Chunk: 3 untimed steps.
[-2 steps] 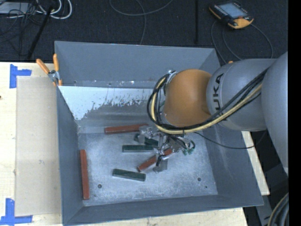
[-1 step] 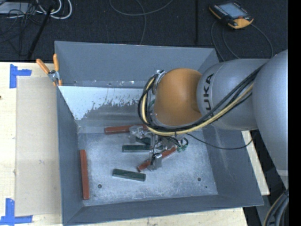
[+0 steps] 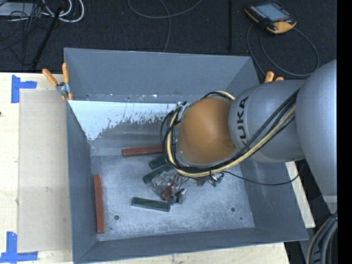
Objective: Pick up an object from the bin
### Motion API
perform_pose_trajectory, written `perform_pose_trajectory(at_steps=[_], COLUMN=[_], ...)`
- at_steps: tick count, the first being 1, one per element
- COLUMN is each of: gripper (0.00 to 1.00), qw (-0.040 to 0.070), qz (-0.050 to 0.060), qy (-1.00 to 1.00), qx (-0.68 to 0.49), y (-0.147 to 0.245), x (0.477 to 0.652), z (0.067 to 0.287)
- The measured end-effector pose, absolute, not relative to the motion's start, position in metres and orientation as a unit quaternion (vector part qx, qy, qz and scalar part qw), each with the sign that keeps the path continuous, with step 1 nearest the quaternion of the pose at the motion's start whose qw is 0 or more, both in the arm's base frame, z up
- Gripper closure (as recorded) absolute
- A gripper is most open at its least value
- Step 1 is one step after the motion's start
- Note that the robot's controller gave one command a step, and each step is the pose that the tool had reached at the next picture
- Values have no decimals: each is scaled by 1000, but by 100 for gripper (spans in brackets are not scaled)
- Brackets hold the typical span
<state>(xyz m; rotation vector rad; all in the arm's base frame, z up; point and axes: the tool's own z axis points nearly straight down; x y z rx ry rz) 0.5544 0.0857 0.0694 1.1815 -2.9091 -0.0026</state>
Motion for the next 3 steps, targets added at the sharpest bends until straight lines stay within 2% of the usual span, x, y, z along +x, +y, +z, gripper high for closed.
perform_pose_trajectory(at_steps=[1,2,3], gripper=[100,100,100], qw=[1,4,1], qz=[-1,-2,0], qy=[-927,-926,-931], qx=[376,378,366], y=[86,81,105], x=[554,537,543], z=[69,116,166])
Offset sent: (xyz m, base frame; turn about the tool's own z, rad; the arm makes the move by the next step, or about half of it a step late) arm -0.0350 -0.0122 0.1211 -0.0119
